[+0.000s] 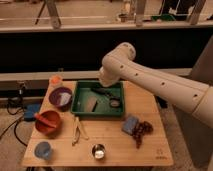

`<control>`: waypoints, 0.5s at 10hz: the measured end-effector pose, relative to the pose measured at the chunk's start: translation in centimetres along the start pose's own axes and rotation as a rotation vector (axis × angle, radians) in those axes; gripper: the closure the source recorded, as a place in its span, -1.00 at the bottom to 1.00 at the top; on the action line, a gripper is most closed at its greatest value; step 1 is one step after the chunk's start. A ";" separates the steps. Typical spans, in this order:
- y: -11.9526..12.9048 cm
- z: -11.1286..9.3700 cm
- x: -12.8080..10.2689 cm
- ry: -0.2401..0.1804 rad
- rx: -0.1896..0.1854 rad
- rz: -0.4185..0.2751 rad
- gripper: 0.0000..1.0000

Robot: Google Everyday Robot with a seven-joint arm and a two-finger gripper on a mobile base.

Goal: Place towel in tray

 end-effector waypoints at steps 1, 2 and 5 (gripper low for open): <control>-1.9 0.5 -1.8 -0.026 0.001 -0.039 1.00; -3.4 0.9 -3.2 -0.051 -0.002 -0.070 1.00; -8.6 3.1 -8.4 -0.127 -0.025 -0.170 1.00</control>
